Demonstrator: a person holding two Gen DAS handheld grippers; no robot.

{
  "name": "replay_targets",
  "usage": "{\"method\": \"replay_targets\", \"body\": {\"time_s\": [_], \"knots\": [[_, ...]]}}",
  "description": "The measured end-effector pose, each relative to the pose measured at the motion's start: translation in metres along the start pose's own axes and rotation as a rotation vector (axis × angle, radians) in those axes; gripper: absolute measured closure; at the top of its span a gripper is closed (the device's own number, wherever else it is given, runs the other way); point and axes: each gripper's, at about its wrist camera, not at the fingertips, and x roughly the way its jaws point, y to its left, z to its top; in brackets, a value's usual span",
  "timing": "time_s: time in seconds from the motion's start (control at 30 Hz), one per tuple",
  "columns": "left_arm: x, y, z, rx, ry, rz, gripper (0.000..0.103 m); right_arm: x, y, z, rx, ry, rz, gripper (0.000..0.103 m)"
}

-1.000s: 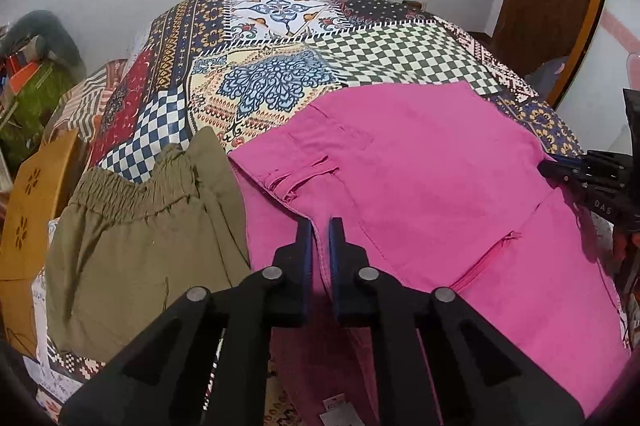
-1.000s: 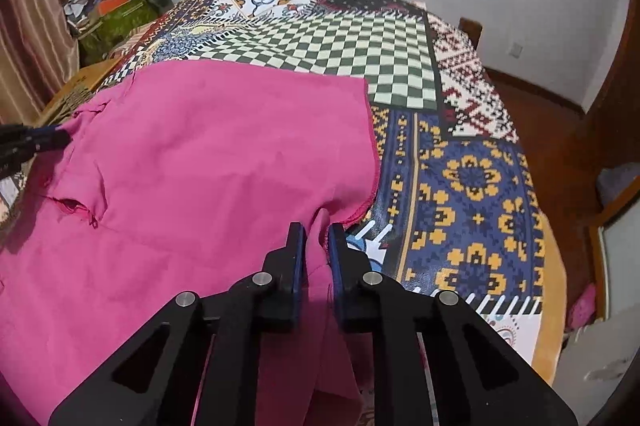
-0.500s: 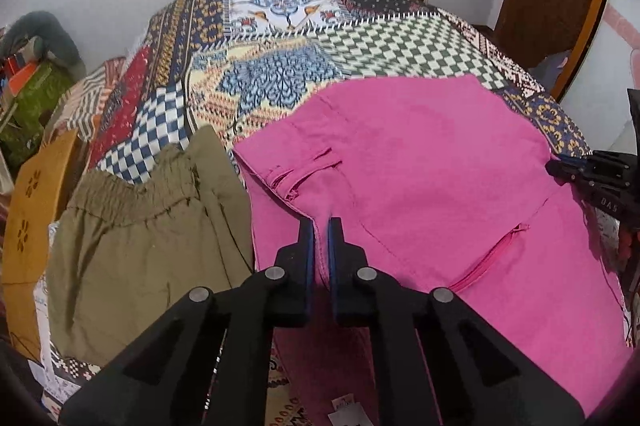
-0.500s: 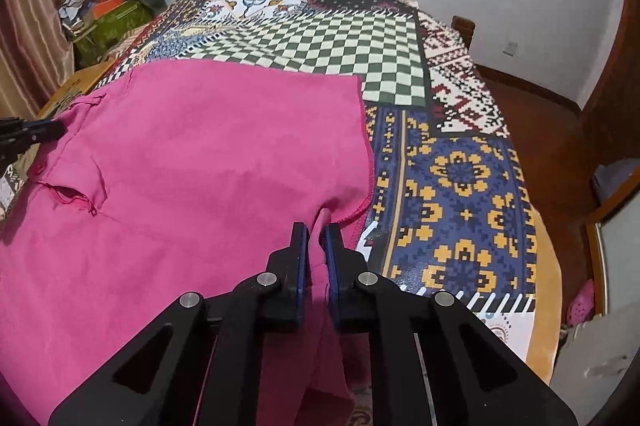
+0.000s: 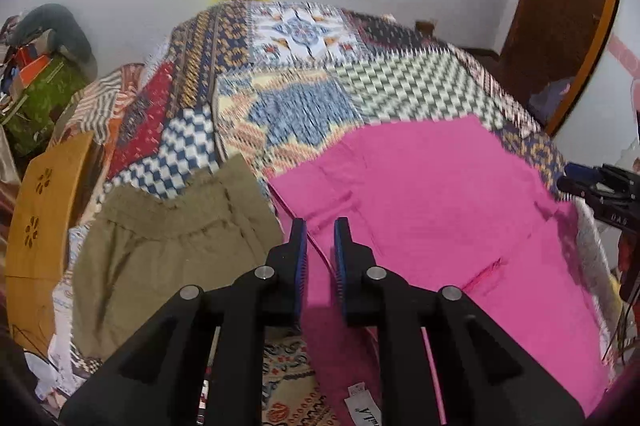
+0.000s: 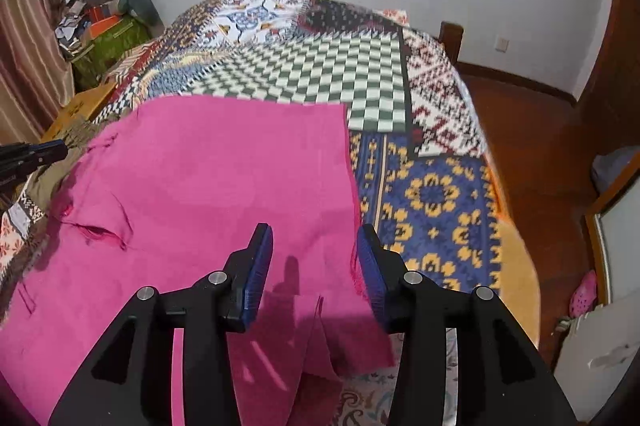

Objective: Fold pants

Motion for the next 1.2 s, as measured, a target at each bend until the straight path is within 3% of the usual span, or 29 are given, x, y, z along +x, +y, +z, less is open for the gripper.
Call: {"method": "replay_targets", "body": {"time_s": [0.17,0.53,0.73,0.93,1.2], "knots": [[-0.013,0.014,0.017,-0.031,-0.035,0.008,0.079,-0.011,0.002,0.017,-0.006,-0.037,0.004,0.063],[0.018,0.022,0.027,-0.019,0.023,0.011,0.078,-0.007,0.003,0.045,-0.012,-0.068,0.01,0.063],[0.05,0.029,0.024,-0.04,0.082,-0.01,0.077,0.016,0.0,0.052,-0.029,-0.045,-0.007,0.063],[0.074,0.034,0.024,-0.052,0.109,-0.024,0.065,0.045,-0.007,0.061,-0.026,-0.014,-0.005,0.063],[0.103,0.038,0.022,-0.064,0.151,-0.045,0.064,0.082,-0.016,0.07,-0.03,0.03,0.005,0.063]]}}
